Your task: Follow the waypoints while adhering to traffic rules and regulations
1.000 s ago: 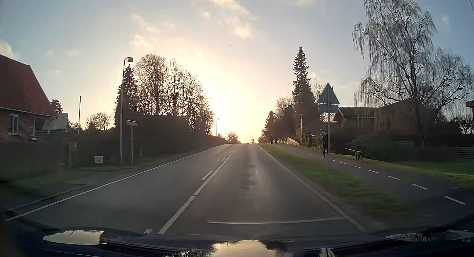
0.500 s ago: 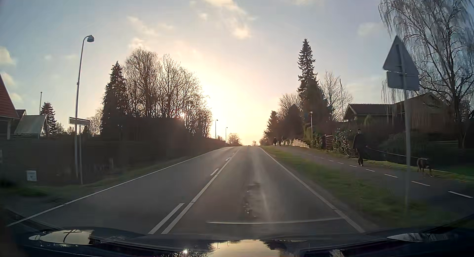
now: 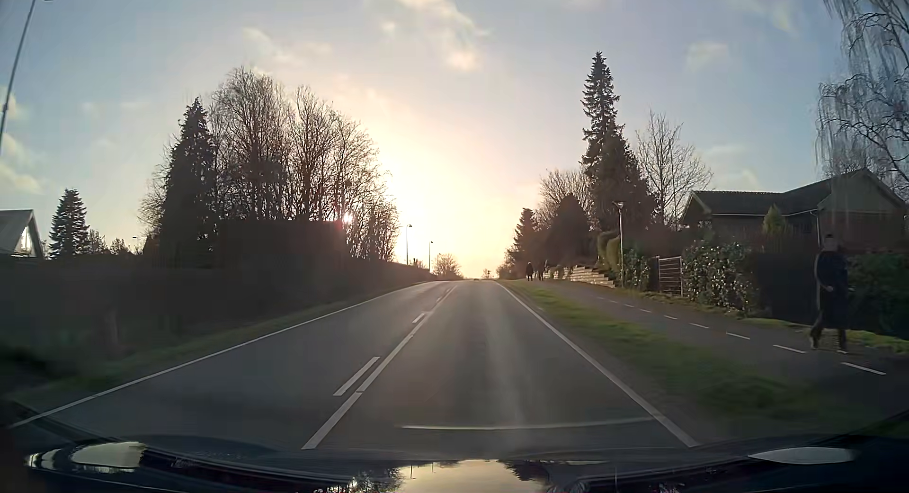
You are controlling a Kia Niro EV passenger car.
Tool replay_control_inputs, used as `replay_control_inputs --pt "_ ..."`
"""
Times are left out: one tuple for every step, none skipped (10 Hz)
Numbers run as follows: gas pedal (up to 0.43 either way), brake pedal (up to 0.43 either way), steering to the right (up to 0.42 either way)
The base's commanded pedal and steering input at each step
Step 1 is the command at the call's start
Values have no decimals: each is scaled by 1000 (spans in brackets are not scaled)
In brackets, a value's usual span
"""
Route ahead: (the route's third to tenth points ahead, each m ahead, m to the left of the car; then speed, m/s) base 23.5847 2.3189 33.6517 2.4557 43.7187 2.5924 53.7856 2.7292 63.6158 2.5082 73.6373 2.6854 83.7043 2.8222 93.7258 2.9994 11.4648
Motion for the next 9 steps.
replay_control_inputs --pt "220 0 2" --pt "220 0 2" --pt "220 0 2" --pt "220 0 2" --pt "220 0 2" --pt "220 0 2" --pt "209 0 1" --pt "197 0 -1" --pt "197 0 -4"
